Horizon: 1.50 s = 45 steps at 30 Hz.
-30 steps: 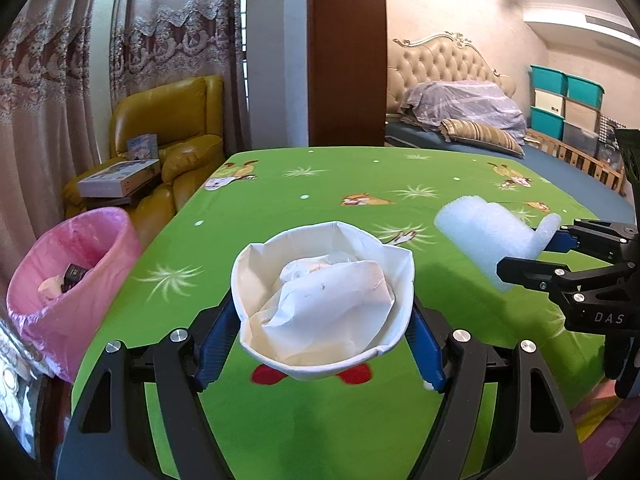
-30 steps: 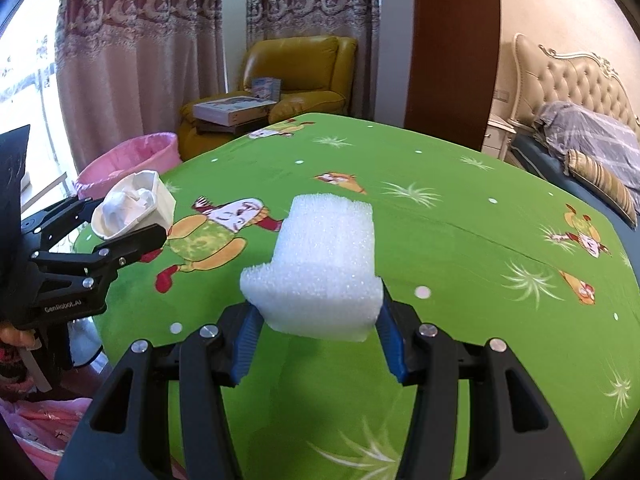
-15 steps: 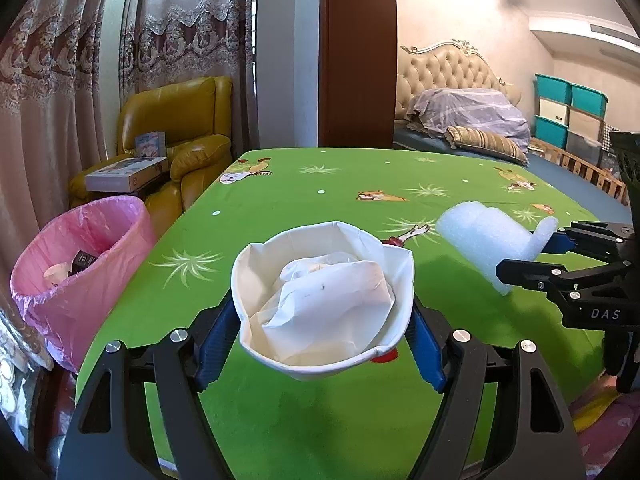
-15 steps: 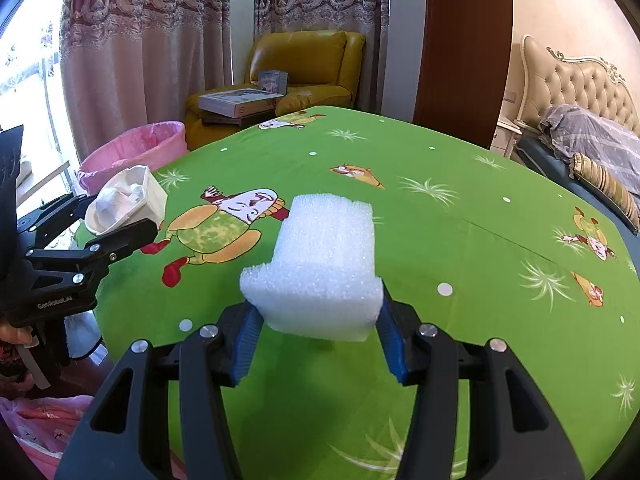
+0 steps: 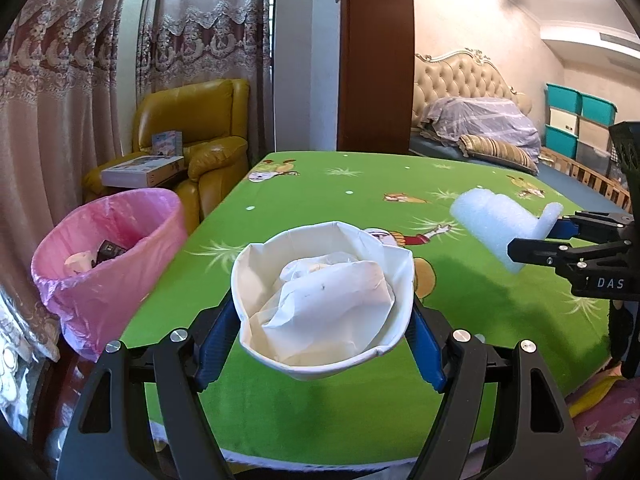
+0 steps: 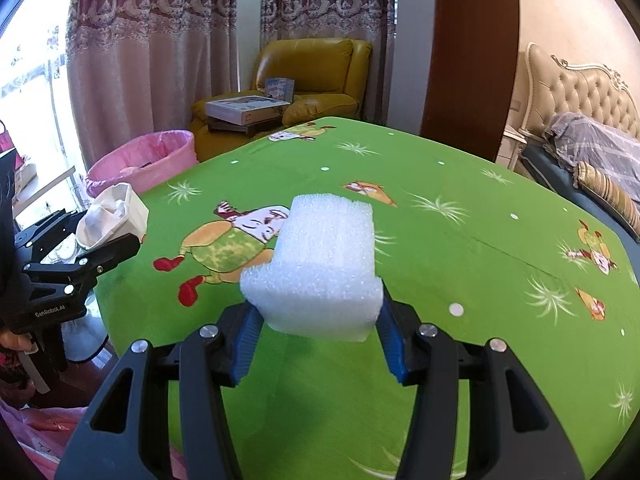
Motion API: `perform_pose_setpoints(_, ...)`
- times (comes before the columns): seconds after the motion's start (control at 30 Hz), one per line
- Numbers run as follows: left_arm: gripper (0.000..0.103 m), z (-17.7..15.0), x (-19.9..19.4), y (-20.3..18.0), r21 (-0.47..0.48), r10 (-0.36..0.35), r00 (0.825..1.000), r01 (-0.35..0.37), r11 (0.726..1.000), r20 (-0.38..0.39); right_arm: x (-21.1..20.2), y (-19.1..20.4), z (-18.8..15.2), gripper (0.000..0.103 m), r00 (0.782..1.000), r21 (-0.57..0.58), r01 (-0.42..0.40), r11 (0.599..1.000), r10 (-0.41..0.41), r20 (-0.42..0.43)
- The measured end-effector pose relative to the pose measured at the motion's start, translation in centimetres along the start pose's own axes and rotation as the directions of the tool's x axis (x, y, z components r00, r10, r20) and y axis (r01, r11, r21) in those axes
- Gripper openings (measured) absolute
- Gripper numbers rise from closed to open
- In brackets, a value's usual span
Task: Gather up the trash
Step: 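Carry the paper cup and foam block to the wastebasket and open both tools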
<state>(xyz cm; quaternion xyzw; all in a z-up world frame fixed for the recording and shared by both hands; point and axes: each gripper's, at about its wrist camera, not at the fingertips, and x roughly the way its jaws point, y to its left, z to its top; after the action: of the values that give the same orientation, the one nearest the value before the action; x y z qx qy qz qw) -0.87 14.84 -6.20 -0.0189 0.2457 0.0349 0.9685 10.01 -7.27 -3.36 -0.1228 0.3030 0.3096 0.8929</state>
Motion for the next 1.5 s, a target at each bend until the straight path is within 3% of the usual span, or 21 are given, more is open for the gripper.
perform_pose_setpoints(0.43,0.071,0.9,-1.5,4.4,-0.064,0.090,0.996,-0.088,0.994,0.029,2.0,4.3,4.8,0.051,0.998,-0.130,-0.052,0.990,0.055,0.019)
perform_pose_setpoints(0.93,0.071,4.1,-4.1,12.1,-0.113,0.251,0.966,-0.243,0.963,0.064,7.2,10.7,10.6,0.051,0.986,-0.235,-0.167,0.958,0.167,-0.020)
perform_pose_setpoints(1.03,0.071,5.4,-4.0,14.2,-0.124,0.287,0.956,-0.279,0.952,0.055,8.3,12.2,12.2,0.051,0.980,-0.244,-0.198,0.949,0.196,-0.032)
perform_pose_setpoints(1.2,0.071,7.3,-3.3,17.7,-0.168,0.294,0.955,-0.287,0.943,0.021,9.9,15.1,14.8,0.051,0.971,-0.264,-0.239,0.934,0.236,-0.042)
perform_pose_setpoints(1.5,0.071,8.2,-0.4,21.9,-0.206,0.312,0.948,-0.318,0.925,-0.059,13.4,19.8,18.4,0.051,0.963,-0.287,-0.269,0.919,0.265,-0.056)
